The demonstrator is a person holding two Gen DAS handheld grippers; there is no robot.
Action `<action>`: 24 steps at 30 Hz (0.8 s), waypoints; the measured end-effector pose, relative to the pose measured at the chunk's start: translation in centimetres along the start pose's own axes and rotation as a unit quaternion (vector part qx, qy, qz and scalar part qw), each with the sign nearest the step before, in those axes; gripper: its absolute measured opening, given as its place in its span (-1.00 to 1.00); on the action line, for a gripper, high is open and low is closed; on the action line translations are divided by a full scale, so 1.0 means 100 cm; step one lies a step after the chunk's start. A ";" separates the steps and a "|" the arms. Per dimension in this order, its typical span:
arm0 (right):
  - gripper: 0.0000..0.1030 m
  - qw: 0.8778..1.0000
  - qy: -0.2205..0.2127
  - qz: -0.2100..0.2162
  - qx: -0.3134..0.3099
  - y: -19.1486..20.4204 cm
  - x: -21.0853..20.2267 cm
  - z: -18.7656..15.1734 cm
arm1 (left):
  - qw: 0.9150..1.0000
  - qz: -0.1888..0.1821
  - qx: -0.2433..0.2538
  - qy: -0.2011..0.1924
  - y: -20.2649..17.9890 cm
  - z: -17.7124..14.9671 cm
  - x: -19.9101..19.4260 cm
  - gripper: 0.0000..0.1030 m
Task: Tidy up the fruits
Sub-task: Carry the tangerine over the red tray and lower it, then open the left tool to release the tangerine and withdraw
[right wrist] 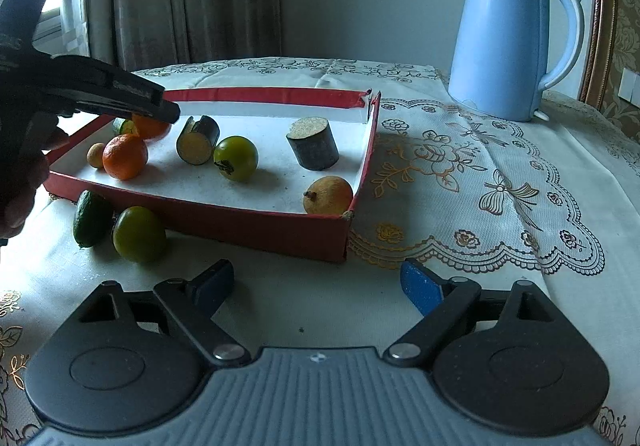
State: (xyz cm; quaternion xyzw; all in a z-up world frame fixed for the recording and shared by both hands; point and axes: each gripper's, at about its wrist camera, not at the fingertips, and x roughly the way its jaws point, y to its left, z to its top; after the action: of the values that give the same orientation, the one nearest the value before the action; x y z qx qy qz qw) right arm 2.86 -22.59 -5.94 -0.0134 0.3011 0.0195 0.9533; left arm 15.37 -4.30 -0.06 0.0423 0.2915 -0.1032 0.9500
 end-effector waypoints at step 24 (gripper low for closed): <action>0.83 1.000 0.002 0.004 0.001 0.001 0.001 0.000 | 0.998 0.016 0.040 -0.048 -0.005 -0.015 -0.060 0.56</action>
State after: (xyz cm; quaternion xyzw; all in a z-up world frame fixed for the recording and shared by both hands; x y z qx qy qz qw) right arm 2.90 -22.53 -6.03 -0.0118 0.3028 0.0230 0.9527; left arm 9.57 -3.54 2.03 0.0803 0.2404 -0.1013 0.9620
